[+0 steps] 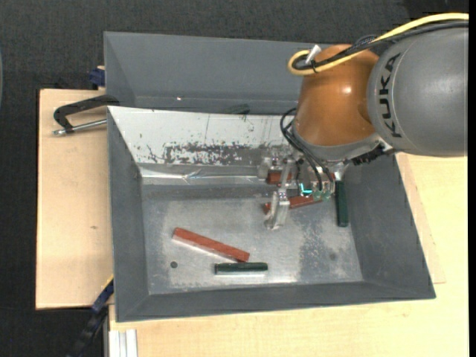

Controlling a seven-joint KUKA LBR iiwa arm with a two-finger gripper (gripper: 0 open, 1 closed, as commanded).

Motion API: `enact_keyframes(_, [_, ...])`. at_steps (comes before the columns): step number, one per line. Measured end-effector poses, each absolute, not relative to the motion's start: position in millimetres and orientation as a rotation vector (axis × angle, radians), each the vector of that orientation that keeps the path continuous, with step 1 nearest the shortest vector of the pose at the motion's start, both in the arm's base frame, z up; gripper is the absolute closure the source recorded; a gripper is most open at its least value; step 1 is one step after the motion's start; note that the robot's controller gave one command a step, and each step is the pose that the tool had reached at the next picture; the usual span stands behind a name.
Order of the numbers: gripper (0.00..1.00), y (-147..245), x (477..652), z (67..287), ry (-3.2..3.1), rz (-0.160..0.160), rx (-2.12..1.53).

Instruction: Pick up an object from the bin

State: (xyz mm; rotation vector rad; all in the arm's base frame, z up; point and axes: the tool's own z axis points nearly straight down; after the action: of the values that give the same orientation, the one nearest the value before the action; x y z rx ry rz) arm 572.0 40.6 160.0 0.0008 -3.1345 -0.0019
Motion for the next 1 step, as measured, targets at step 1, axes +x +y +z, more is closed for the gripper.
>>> enact_keyframes(1, [0.0,40.5,573.8,164.9,-3.143,-0.003,0.0])
